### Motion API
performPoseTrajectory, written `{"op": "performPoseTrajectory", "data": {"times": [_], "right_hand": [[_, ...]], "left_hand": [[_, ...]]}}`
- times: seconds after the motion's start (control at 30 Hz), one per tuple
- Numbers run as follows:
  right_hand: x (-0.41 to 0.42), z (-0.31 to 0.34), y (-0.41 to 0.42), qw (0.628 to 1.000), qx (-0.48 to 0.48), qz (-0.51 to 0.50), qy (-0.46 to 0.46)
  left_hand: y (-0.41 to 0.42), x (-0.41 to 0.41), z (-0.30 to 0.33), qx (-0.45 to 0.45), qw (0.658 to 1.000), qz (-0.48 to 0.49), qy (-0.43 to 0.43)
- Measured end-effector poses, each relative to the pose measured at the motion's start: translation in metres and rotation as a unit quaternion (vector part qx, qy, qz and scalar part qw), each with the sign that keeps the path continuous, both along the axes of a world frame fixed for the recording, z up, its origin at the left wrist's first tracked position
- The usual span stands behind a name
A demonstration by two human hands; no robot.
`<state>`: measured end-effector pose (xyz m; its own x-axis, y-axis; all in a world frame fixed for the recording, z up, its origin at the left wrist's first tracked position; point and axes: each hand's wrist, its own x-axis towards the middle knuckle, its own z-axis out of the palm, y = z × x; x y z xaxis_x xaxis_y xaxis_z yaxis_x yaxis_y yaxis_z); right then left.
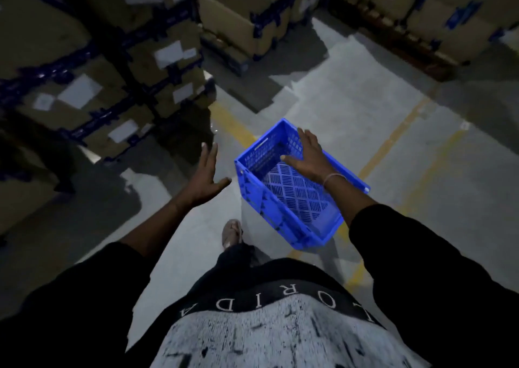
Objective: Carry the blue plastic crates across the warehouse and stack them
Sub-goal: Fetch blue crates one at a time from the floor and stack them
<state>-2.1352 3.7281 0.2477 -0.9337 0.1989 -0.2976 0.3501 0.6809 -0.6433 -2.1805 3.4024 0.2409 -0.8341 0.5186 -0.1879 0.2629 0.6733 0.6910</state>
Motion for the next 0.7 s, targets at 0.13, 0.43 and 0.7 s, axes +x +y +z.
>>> {"op": "performPoseTrajectory", "data": {"times": [0.13,0.43,0.7], "right_hand": [[-0.002,0.005,-0.033,0.996,0.002,0.084,0.005],[-0.012,0.024,-0.154,0.969,0.001,0.244,0.039],[0.0,0.026,-0.308,0.933,0.006,0.358,0.028]], "left_hand": [[-0.042,0.05,0.006,0.011,0.996,0.083,-0.01],[-0.152,0.14,0.013,0.028,0.965,0.26,0.023],[-0.265,0.231,0.014,0.047,0.913,0.405,-0.002]]}}
